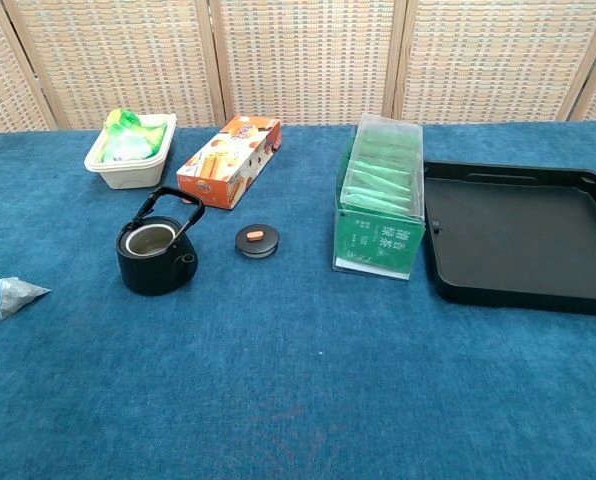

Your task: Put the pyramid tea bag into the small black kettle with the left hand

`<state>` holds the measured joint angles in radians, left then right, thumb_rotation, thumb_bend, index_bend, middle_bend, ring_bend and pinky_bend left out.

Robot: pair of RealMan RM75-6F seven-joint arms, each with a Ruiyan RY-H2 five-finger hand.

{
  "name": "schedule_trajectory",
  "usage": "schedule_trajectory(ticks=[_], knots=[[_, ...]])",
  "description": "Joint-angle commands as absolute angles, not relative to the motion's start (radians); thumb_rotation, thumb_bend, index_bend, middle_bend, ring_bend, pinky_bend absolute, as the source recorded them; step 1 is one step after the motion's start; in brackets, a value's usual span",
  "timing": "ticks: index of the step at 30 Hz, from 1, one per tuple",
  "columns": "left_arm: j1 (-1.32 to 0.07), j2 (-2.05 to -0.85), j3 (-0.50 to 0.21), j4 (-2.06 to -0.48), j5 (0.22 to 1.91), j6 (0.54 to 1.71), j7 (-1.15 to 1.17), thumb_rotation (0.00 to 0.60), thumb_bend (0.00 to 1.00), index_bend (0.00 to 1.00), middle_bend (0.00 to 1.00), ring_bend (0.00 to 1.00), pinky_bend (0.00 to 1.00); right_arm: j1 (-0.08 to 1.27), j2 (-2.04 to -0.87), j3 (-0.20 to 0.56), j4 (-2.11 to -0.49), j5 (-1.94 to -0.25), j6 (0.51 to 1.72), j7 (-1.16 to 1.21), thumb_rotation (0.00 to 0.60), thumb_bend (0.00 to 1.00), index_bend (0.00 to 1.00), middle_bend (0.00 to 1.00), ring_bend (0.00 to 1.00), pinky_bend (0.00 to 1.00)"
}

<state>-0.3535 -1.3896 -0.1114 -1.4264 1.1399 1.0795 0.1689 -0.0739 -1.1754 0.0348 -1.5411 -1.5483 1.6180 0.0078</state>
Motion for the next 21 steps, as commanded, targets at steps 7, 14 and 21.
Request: schedule_trajectory(ticks=[7, 14, 21], knots=[[-0.330, -1.285, -0.129, -1.582, 1.244, 1.180, 0.102, 0.600, 0.51, 0.72, 0.70, 0.58, 0.63, -0.073, -1.179, 0.035, -1.535, -1.551, 1.618, 0.015, 0.600, 0.02, 0.11, 0.15, 0.00, 0.06], [-0.333, -1.238, -0.154, -1.656, 1.315, 1.246, 0.079, 0.600, 0.51, 0.72, 0.70, 0.58, 0.63, -0.074, -1.181, 0.034, -1.530, -1.550, 1.619, 0.023, 0.600, 0.02, 0.11, 0.15, 0.00, 0.06], [-0.387, -1.185, -0.204, -1.728, 1.363, 1.252, 0.113, 0.600, 0.51, 0.72, 0.70, 0.58, 0.63, -0.078, -1.187, 0.031, -1.520, -1.553, 1.624, 0.035, 0.600, 0.02, 0.11, 0.15, 0.00, 0.06]])
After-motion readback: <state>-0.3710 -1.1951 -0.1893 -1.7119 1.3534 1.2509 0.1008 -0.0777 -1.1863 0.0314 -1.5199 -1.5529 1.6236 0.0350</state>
